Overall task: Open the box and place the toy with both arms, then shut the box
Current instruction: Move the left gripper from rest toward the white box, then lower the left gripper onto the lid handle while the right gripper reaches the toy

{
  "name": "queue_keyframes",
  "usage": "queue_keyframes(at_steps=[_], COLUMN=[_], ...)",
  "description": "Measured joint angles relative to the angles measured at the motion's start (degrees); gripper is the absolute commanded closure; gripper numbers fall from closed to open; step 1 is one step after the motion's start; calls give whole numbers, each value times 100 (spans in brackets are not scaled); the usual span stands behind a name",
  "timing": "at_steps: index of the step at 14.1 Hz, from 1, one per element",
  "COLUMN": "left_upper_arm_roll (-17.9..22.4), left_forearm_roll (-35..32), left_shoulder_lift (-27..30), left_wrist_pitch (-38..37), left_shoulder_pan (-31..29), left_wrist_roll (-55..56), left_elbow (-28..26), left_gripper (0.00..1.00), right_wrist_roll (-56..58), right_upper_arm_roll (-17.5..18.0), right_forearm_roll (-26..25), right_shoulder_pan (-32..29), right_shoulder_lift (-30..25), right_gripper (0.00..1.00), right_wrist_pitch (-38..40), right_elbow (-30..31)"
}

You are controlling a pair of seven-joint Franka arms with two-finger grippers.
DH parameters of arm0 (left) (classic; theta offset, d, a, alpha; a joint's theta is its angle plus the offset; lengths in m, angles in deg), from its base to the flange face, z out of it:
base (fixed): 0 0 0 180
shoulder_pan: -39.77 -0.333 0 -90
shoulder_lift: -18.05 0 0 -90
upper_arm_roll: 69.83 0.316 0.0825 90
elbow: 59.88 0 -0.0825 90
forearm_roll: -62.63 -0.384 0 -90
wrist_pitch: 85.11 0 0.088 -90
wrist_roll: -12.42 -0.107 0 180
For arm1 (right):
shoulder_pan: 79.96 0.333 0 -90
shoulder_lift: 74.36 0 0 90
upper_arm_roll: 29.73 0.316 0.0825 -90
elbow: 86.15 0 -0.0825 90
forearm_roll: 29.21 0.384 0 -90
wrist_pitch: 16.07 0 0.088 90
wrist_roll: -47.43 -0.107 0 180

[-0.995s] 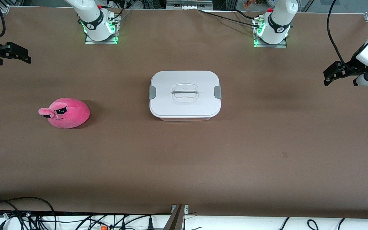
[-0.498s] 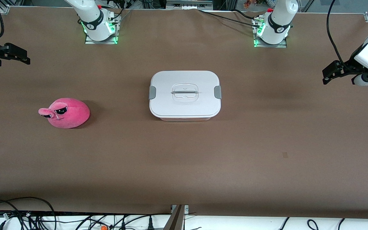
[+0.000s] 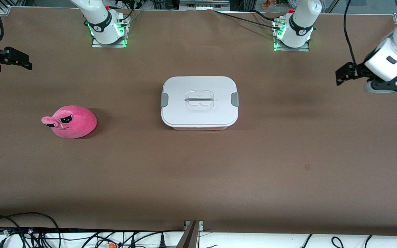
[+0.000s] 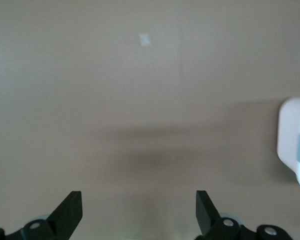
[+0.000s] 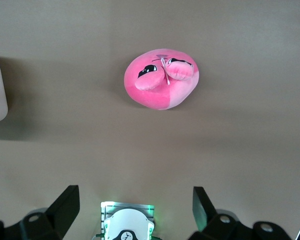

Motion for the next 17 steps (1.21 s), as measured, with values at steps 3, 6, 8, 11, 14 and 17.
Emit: queue_keyframes(at_steps=[3, 6, 8, 11, 14, 17], left_upper_arm_roll=[-359, -998, -1443, -2103, -2268, -2289], left_forearm_roll=[537, 628, 698, 754, 559, 38], left_shoulder_lift=[-235, -464, -717, -1476, -2367, -2897], left_wrist_pitch=[-411, -592, -550, -386, 150, 1149], left_shoulder_pan=[47, 165, 251, 415, 1059, 1691], left_wrist_roll=[-61, -407, -783, -1106, -1225, -1543], left_elbow=[290, 325, 409, 875, 1324, 1422], left_gripper=[0, 0, 0, 0, 0, 0], right_wrist_roll=[-4, -9, -9, -5, 310, 660], right_upper_arm_roll=[-44, -45, -49, -96, -125, -146], right_forearm_roll=[0, 0, 0, 0, -1, -1], right_shoulder_pan=[-3, -4, -12, -80, -291, -462], right_shoulder_lift=[47, 182, 312, 494, 764, 1153], right_gripper=[0, 0, 0, 0, 0, 0], right_wrist_pitch=[-24, -32, -33, -30, -43, -349], right_elbow=[-11, -13, -14, -14, -11, 17])
